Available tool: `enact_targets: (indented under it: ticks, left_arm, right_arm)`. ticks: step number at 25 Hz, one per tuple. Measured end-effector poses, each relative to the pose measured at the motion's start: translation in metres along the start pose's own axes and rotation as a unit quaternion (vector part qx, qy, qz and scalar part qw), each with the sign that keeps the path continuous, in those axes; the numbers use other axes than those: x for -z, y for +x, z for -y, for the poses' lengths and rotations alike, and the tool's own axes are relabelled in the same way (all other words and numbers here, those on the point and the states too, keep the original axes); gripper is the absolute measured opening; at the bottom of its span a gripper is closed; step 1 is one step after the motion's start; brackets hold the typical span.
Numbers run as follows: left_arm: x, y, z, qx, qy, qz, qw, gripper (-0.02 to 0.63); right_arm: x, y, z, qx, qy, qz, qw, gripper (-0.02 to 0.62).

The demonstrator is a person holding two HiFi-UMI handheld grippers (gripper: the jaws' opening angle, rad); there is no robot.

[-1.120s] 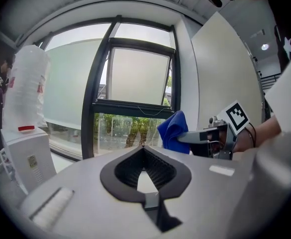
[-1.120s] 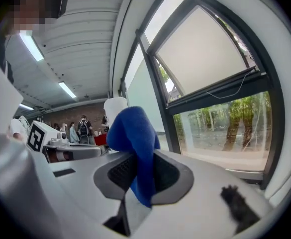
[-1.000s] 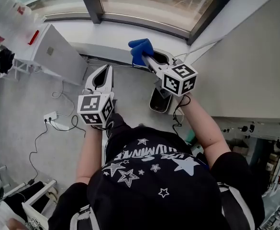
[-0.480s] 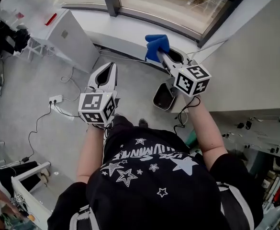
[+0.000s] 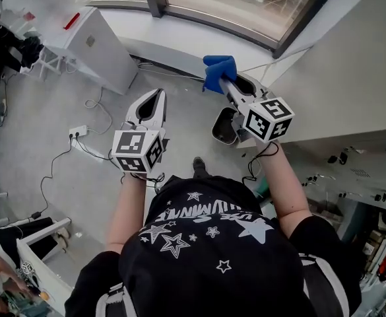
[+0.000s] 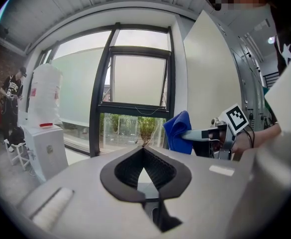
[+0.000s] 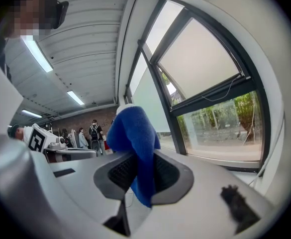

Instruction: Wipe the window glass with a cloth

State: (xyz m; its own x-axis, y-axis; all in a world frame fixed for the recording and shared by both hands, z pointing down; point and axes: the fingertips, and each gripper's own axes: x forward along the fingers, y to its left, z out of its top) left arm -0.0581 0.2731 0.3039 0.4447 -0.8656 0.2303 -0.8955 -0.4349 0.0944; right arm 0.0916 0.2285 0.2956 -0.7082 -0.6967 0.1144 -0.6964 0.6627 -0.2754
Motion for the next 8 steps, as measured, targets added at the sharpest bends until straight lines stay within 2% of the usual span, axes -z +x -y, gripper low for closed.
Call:
enact_targets:
  ticks: [8]
  left_arm:
    - [0.019, -0.035, 0.012, 0.020, 0.001, 0.000, 0.9998, 0.009]
  right_arm:
    - [0.028, -0.010, -0.042, 0.009, 0.021, -0.007, 1.000, 0.074]
